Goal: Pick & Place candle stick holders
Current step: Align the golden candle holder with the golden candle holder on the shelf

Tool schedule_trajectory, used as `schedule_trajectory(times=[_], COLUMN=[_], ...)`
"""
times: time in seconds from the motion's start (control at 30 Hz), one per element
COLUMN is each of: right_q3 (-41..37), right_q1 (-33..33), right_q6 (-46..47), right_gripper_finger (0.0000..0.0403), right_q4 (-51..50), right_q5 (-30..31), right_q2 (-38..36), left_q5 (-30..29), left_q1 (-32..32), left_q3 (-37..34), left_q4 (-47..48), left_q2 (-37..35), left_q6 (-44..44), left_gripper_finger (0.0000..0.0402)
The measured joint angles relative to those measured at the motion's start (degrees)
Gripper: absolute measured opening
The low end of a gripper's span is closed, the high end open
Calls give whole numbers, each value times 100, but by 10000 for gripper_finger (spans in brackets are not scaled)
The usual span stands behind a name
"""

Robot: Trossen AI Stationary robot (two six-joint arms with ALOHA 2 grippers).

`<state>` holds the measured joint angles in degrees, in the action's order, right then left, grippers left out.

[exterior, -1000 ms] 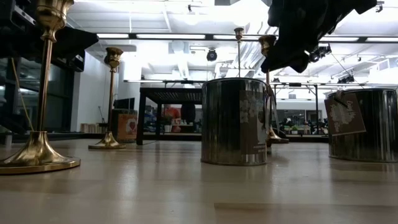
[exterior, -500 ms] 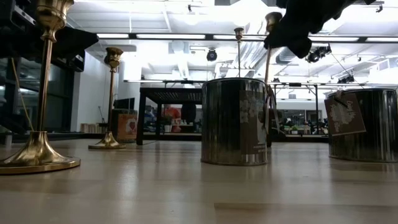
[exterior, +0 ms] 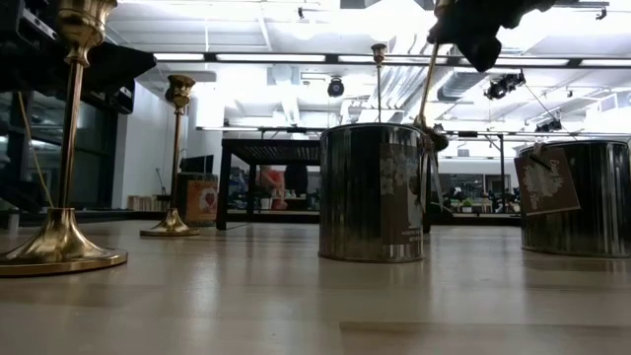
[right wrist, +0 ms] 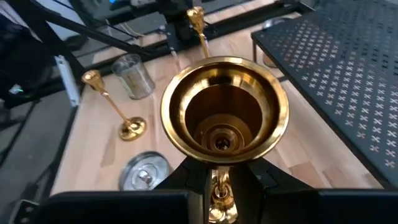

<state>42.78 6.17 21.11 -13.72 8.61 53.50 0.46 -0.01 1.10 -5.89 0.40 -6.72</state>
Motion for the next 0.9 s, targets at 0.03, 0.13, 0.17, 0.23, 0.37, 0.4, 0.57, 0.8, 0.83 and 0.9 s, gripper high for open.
schedule_trajectory(times=[0.03,0.13,0.17,0.23,0.37,0.4,0.57,0.8,0.83,0.9], right_q3=[0,136,232,443,943,1051,1492,1741,1749,1749], right_q1=[-34,-126,-155,-207,-387,-438,-846,-1781,-1956,-2290], right_q6=[1,-17,-52,-176,-330,-356,-657,-1142,-1215,-1314], right_gripper_finger=[36,36,36,36,36,36,36,36,36,36], right_q4=[43,54,48,23,-394,-525,-793,-788,-782,-752], right_q5=[-73,-218,-263,-317,-457,-445,-411,-408,-410,-472], right_q2=[-36,-72,-72,-72,-70,-70,-68,-16,25,137], left_q5=[0,-1,-1,0,0,-2,0,1,1,0], left_q1=[0,0,-1,0,-2,0,-2,0,-1,-2], left_q3=[0,0,0,0,0,0,0,0,0,0], left_q4=[0,0,0,0,0,0,0,1,0,1], left_q2=[0,1,1,-1,1,-2,0,1,1,-1], left_q6=[0,-2,-1,0,0,0,0,0,-1,-1], left_gripper_finger=[1,1,1,1,1,1,1,1,1,1])
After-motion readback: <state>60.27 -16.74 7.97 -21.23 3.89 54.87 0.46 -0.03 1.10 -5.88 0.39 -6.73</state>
